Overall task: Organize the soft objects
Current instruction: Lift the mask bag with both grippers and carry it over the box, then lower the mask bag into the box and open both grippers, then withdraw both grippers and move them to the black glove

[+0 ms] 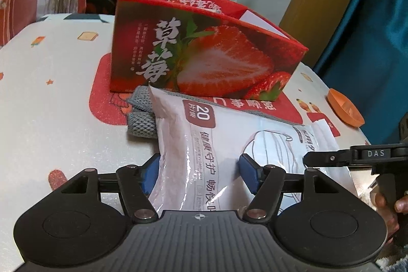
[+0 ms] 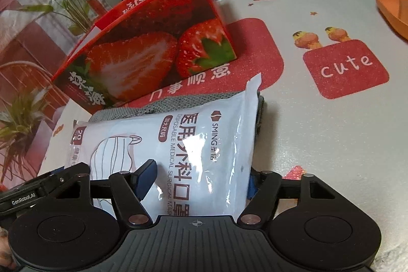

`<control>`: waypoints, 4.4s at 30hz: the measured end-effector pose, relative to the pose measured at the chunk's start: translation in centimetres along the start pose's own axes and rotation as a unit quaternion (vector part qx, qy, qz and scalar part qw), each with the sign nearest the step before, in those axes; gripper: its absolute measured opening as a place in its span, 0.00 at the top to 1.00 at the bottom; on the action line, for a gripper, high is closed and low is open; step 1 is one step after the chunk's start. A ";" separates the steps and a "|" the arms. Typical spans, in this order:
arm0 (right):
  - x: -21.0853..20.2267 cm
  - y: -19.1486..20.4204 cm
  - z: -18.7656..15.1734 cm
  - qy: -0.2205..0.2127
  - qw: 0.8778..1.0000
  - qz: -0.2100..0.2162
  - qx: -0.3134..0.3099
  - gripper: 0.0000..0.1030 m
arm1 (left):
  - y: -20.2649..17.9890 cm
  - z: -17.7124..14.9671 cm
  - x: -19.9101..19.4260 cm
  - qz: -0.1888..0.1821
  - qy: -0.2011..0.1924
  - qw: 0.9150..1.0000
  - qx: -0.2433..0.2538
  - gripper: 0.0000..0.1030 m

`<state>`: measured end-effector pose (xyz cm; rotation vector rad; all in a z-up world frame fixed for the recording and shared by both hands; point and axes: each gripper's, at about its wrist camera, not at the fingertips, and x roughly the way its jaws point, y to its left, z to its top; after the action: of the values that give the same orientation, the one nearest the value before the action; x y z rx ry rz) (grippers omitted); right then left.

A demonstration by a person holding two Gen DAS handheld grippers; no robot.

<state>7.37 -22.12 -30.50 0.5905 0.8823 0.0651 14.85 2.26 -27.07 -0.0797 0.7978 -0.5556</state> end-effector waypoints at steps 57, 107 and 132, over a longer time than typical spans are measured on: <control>4.7 6.7 21.1 -0.140 0.971 0.001 -0.193 0.90 | 3.4 18.9 5.6 0.066 -0.041 0.997 0.016 0.41; 15.3 10.8 24.1 0.100 0.941 -0.130 -0.298 0.96 | 3.0 19.3 6.8 0.104 -0.055 0.992 0.041 0.57; 10.1 12.1 21.5 0.023 0.953 -0.110 -0.282 0.29 | 1.2 17.9 3.3 0.117 -0.068 0.989 0.055 0.47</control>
<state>32.03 -18.89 -20.99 -0.0451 0.9186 0.1253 29.72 -0.82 -17.00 0.0770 0.6321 -0.3662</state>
